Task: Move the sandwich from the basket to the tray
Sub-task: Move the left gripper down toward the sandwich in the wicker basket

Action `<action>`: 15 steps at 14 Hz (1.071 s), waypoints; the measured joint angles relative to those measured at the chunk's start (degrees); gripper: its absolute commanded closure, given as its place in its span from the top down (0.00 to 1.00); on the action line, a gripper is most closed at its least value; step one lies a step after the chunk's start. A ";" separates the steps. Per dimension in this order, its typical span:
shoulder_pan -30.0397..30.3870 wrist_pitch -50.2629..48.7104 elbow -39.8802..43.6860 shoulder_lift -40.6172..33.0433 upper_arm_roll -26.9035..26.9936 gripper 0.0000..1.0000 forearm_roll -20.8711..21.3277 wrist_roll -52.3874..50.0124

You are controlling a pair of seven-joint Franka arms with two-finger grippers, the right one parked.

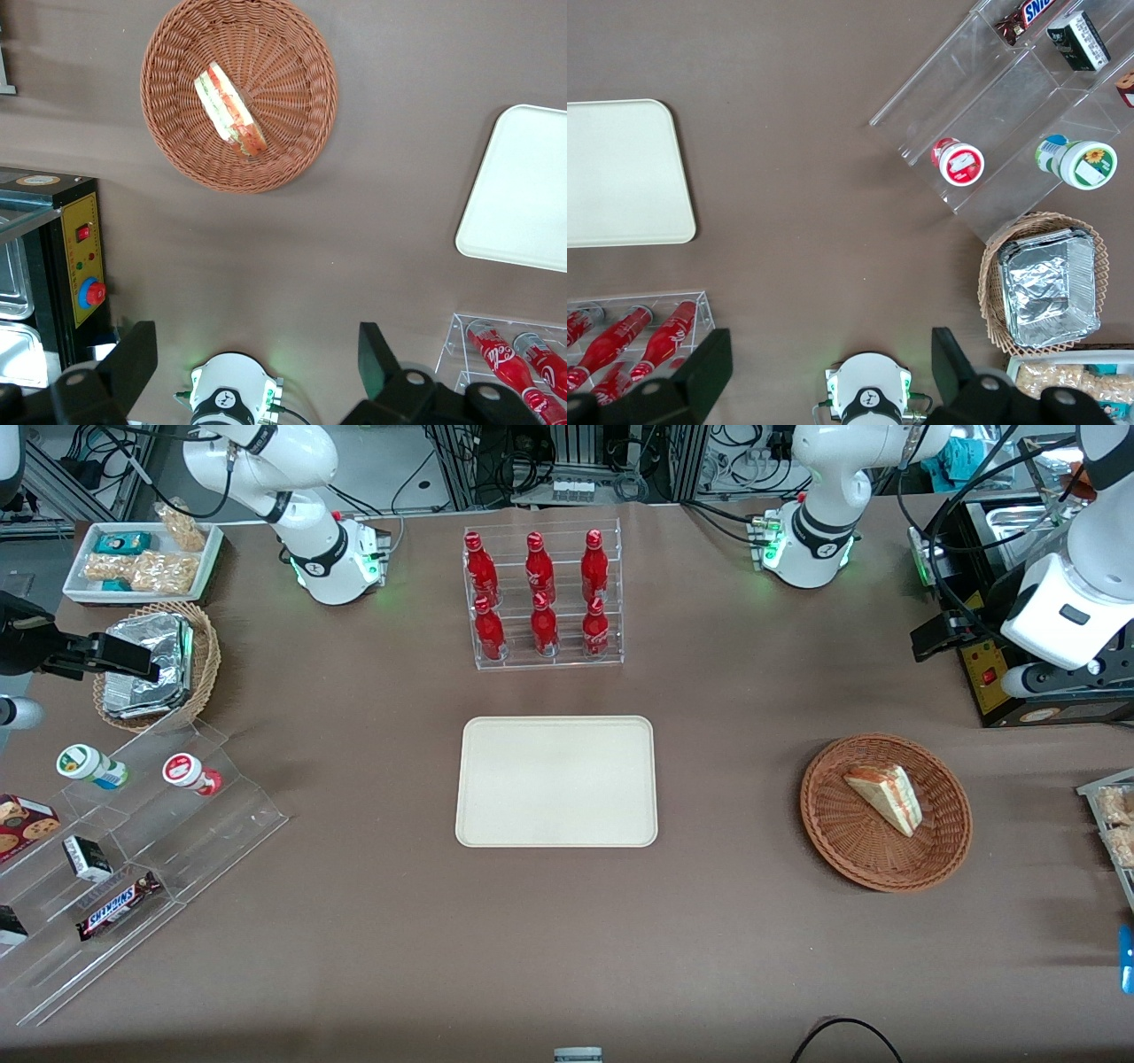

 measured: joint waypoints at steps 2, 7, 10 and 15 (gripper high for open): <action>0.00 0.00 -0.08 0.07 0.00 1.00 0.00 0.06; 0.02 -0.04 -0.22 0.64 0.03 1.00 0.00 0.05; 0.19 -0.15 -0.62 2.13 0.27 1.00 0.04 -0.29; 2.58 8.40 -9.33 3.56 0.98 1.00 0.26 -1.00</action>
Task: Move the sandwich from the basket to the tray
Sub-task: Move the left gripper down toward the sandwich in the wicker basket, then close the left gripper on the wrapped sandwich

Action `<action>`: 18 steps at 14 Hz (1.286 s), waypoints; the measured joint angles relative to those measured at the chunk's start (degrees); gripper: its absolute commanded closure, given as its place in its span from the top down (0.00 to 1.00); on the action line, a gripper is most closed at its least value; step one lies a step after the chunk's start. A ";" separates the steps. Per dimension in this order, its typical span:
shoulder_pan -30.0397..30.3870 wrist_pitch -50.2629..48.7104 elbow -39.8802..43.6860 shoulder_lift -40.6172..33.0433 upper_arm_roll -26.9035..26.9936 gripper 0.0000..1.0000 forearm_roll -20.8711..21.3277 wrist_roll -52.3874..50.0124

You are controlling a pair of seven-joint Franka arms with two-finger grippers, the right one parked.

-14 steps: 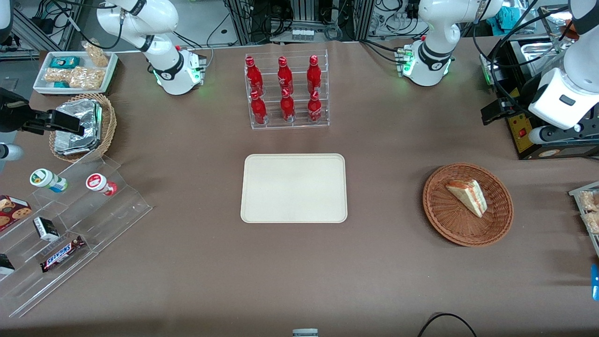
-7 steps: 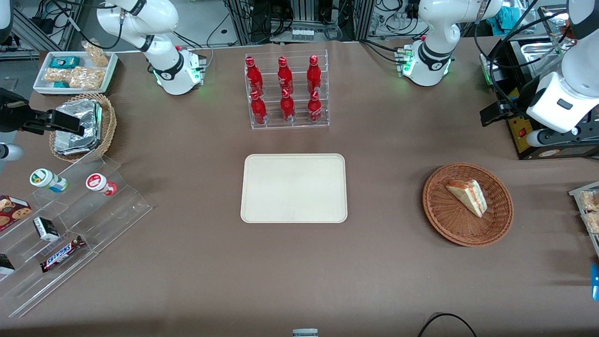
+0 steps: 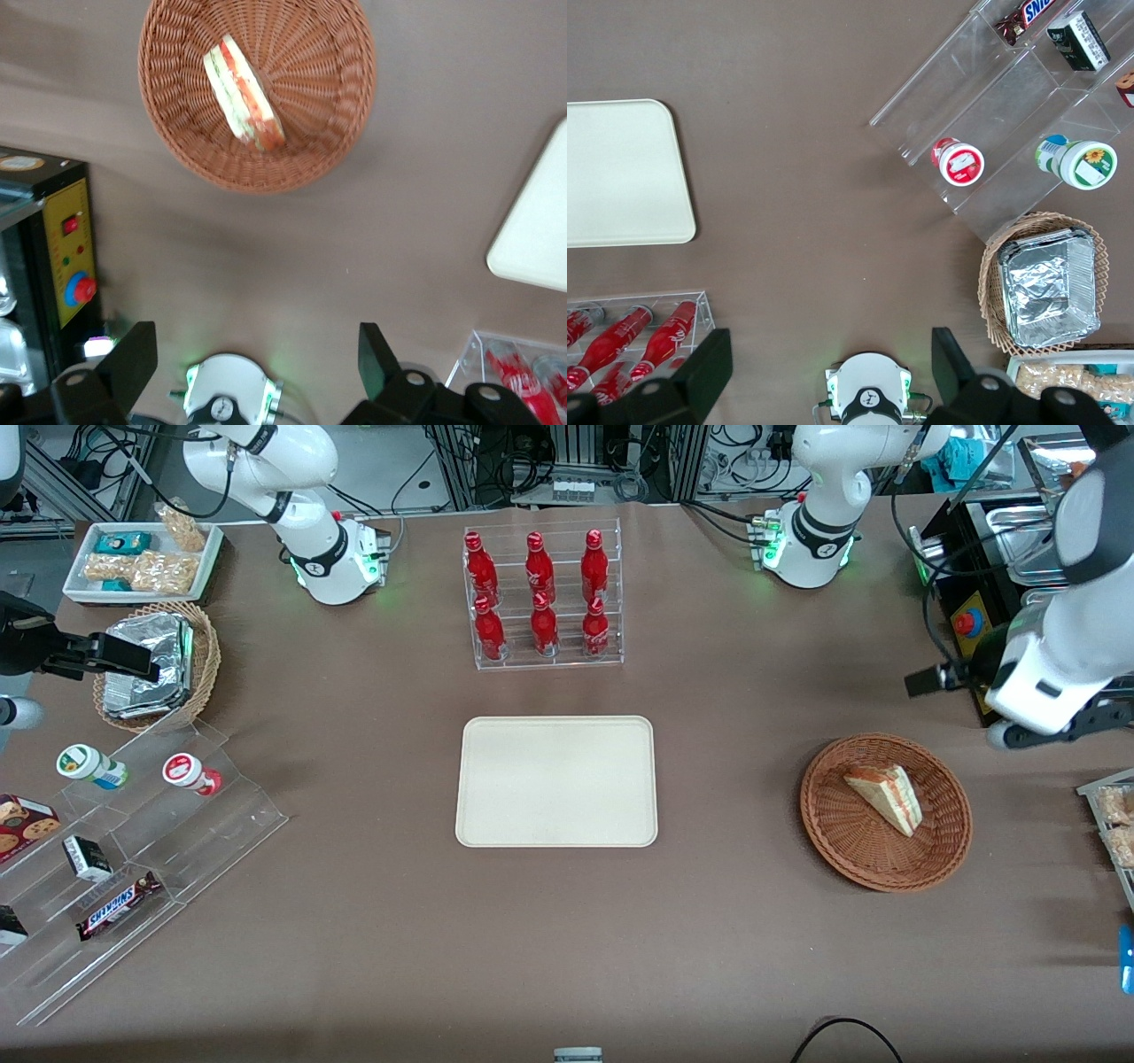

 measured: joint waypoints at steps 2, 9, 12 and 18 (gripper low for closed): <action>0.35 8.51 -7.10 -0.20 0.12 1.00 0.00 -1.07; 0.36 28.40 -19.87 2.23 1.03 1.00 0.01 -10.52; 0.42 37.65 -24.81 4.29 2.77 1.00 0.00 -11.11; 0.45 44.84 -25.45 7.97 4.51 1.00 0.00 -12.24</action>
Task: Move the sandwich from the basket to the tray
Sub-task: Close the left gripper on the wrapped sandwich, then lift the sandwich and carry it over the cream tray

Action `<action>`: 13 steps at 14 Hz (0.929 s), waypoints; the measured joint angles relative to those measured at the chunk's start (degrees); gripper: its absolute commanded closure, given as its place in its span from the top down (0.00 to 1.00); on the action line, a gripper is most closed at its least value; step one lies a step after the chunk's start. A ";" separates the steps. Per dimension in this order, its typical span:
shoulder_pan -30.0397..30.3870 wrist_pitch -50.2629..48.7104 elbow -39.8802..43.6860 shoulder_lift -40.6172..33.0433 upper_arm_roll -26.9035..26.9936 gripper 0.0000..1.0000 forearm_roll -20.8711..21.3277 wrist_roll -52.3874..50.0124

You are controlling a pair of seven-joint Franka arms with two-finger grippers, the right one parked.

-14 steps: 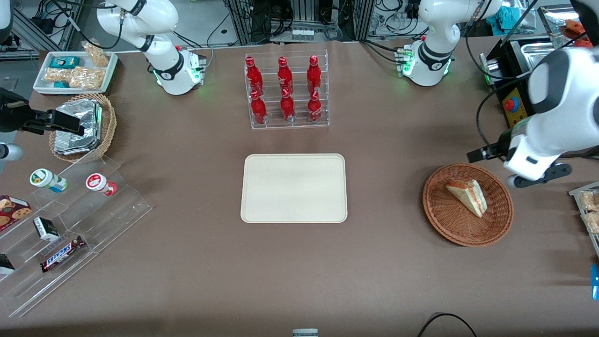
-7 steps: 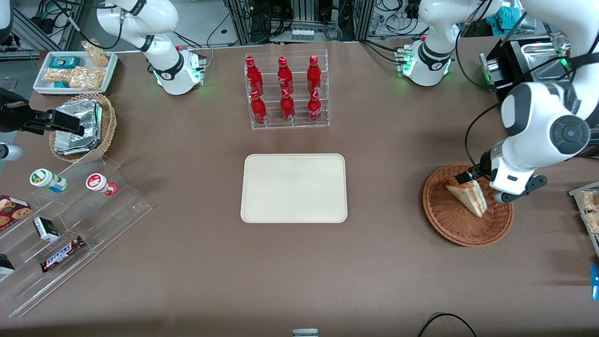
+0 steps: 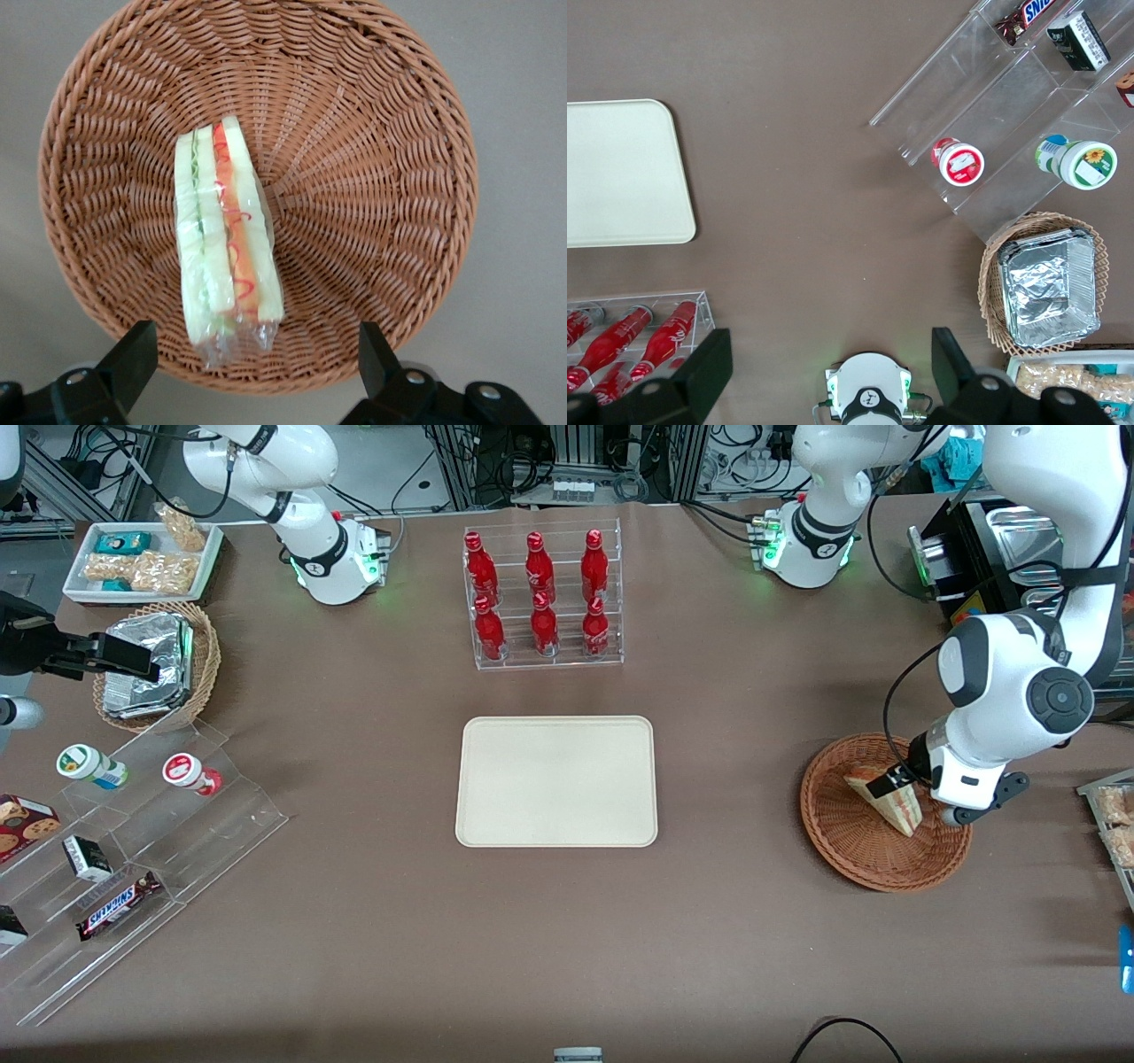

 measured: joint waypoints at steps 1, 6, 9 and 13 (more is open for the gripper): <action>-0.01 0.26 -0.13 0.57 0.21 1.00 0.00 -0.24; 0.04 4.60 -1.14 4.51 2.05 1.00 -0.05 -0.72; 0.04 5.89 -1.25 6.39 2.08 0.65 -0.18 -1.95; 0.04 6.18 -1.25 6.94 2.08 0.27 -0.18 -3.47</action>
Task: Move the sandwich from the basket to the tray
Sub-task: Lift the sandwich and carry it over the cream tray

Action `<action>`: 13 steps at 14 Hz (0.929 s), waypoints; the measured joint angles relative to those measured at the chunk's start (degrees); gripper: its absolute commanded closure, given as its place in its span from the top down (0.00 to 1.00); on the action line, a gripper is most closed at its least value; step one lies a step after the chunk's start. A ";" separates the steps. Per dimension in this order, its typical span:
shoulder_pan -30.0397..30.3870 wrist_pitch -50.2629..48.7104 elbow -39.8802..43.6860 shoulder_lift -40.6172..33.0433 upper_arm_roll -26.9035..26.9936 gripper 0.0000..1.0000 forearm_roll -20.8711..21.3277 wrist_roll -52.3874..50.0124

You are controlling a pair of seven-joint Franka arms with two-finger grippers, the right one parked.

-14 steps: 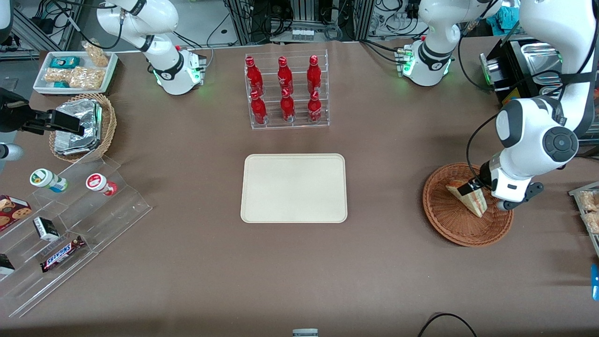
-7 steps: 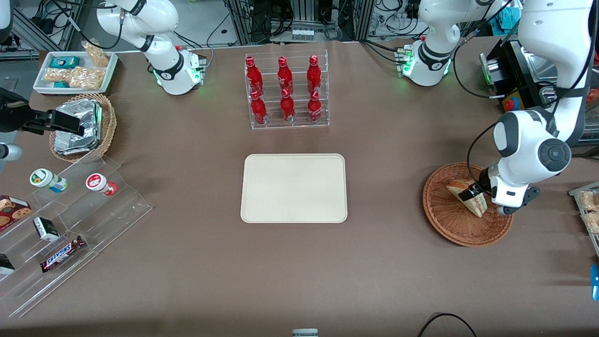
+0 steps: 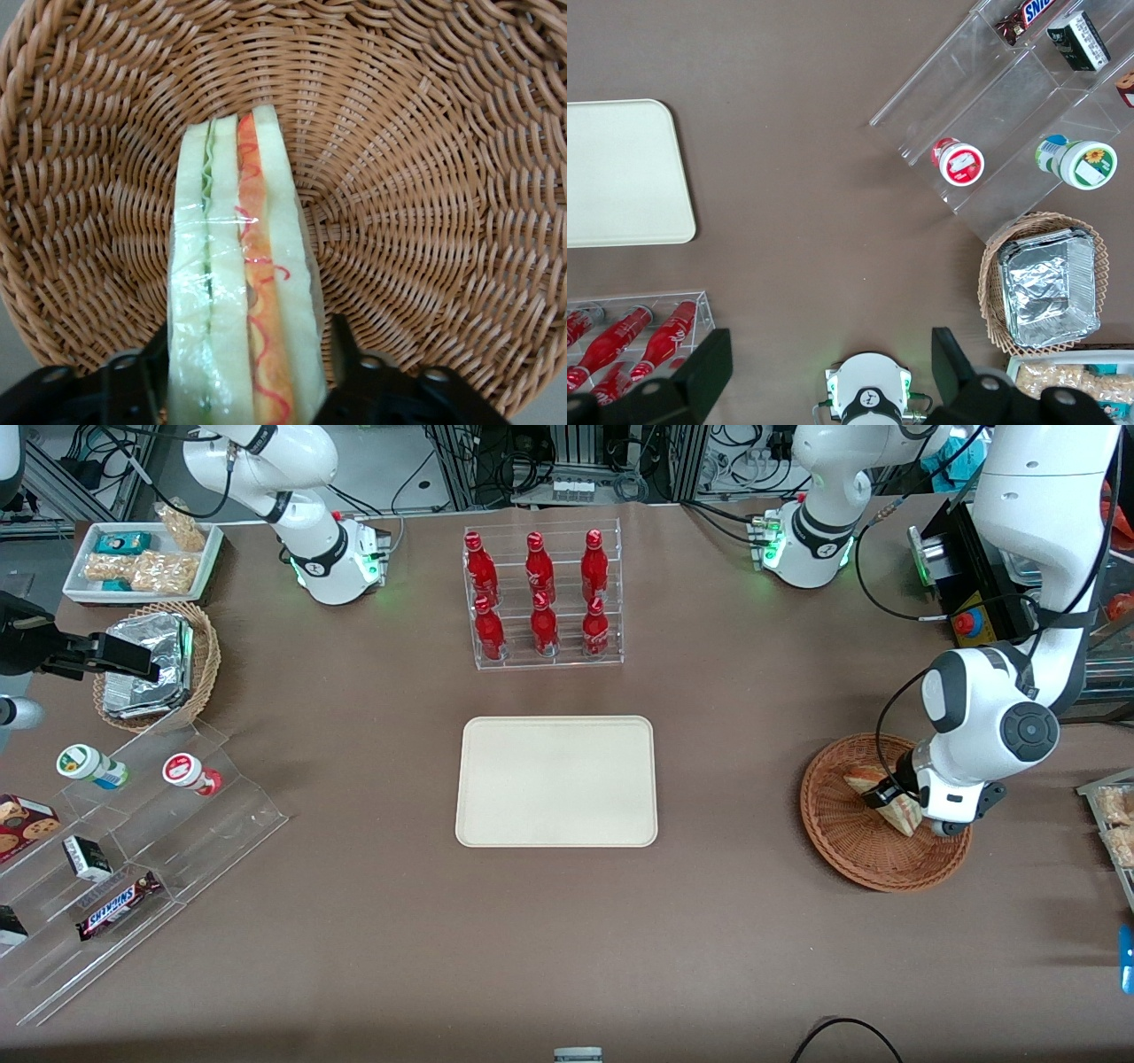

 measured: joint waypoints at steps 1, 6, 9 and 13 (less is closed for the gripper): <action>0.00 -0.02 0.00 -0.06 0.00 0.25 0.01 0.00; -0.03 -4.29 1.36 -2.89 -0.11 0.19 0.08 3.04; -0.61 -15.22 5.75 -7.27 -1.58 0.19 0.08 6.10; -5.31 -27.94 11.59 -10.76 -7.84 0.16 0.04 8.52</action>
